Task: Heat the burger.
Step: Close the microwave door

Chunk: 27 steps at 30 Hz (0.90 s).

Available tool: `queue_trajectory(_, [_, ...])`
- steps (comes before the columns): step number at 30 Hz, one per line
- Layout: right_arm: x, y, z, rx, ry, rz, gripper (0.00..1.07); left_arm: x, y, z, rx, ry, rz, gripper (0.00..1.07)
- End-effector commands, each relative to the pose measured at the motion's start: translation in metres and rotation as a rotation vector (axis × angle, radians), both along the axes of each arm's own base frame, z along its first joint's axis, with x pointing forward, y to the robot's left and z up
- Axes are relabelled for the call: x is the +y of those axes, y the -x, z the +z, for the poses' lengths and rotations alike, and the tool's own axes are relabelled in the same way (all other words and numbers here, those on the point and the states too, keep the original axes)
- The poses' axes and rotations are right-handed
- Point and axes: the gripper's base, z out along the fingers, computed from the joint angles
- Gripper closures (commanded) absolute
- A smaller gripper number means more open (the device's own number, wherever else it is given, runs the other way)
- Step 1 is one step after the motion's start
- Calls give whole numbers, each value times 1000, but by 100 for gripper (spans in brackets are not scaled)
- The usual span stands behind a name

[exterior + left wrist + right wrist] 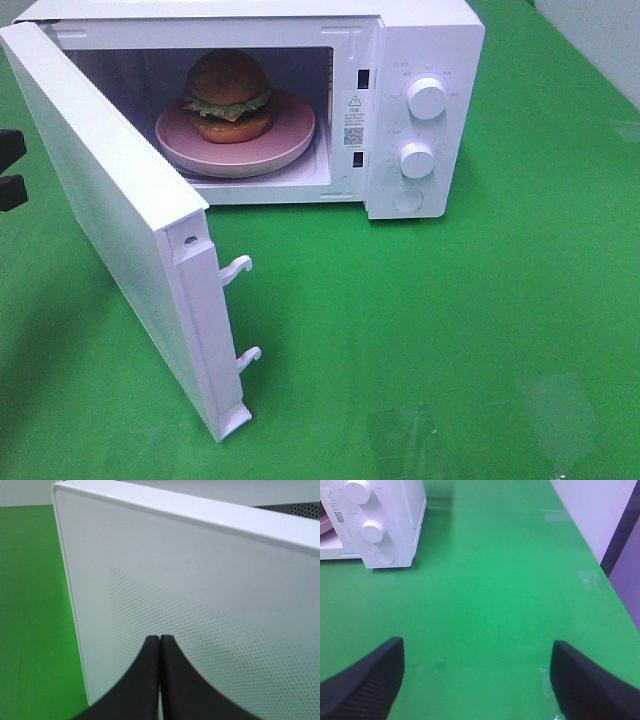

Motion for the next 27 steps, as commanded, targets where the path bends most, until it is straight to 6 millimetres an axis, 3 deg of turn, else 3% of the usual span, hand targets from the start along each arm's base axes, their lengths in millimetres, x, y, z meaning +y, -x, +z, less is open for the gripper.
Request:
queue_trajectory(1, [0,4,0,-33,1,-2,31,-14,-7,1,-23,17,-62,107])
queue_trajectory(27, [0,4,0,-33,1,-2,31,-74,-47,-3,-30,60,-180,107])
